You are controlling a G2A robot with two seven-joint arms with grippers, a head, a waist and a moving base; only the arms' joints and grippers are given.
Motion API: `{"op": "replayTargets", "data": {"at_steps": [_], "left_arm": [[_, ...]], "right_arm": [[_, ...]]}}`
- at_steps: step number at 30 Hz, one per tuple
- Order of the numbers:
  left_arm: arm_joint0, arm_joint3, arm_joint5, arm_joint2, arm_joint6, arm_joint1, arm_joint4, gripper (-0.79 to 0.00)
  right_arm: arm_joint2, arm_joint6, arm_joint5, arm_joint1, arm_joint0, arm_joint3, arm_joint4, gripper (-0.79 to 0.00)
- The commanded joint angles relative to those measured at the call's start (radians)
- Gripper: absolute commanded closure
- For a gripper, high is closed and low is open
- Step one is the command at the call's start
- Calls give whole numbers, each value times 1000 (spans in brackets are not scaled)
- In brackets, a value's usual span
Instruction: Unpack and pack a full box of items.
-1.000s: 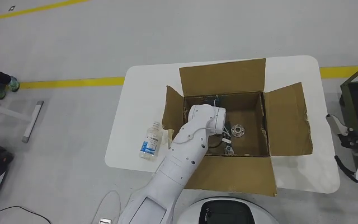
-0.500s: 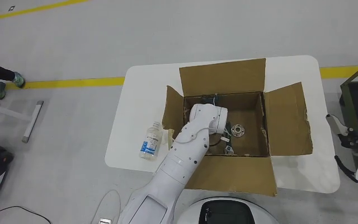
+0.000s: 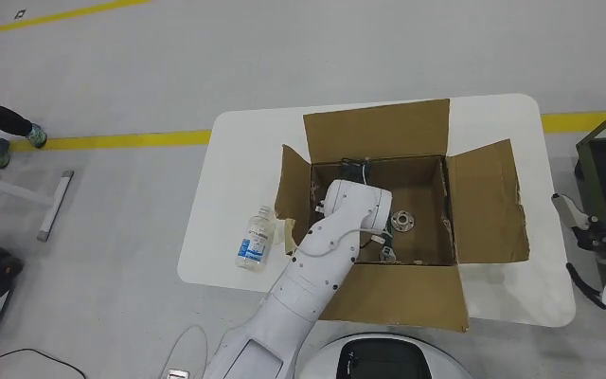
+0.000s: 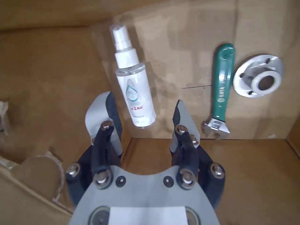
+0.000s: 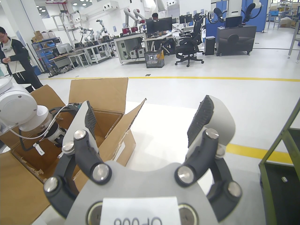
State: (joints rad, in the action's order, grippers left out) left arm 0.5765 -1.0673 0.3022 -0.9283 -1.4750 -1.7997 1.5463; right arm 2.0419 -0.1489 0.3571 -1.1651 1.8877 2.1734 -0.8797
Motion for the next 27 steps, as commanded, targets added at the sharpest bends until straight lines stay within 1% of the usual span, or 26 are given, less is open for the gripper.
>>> {"op": "replayTargets", "data": {"at_steps": [1, 3, 7, 9, 12, 19, 22, 27], "left_arm": [[1, 12, -6, -7, 4, 1, 7, -434], [2, 25, -7, -14, 9, 1, 11, -422], [8, 41, -20, -27, 17, -3, -15, -437], [8, 54, -21, -27, 31, -4, -7, -459], [7, 62, -30, -41, 37, -7, -37, -440], [4, 102, -41, -51, 63, -12, -51, -431], [0, 124, -42, -55, 75, -14, -55, -397], [-6, 150, -42, -56, 85, -19, -58, -366]], "right_arm": [[0, 0, 0, 0, 0, 0, 0, -785], [0, 0, 0, 0, 0, 0, 0, -785], [0, 0, 0, 0, 0, 0, 0, -785], [0, 0, 0, 0, 0, 0, 0, -785], [0, 0, 0, 0, 0, 0, 0, -785], [0, 0, 0, 0, 0, 0, 0, -785], [0, 0, 0, 0, 0, 0, 0, -785], [0, 0, 0, 0, 0, 0, 0, -785]]}}
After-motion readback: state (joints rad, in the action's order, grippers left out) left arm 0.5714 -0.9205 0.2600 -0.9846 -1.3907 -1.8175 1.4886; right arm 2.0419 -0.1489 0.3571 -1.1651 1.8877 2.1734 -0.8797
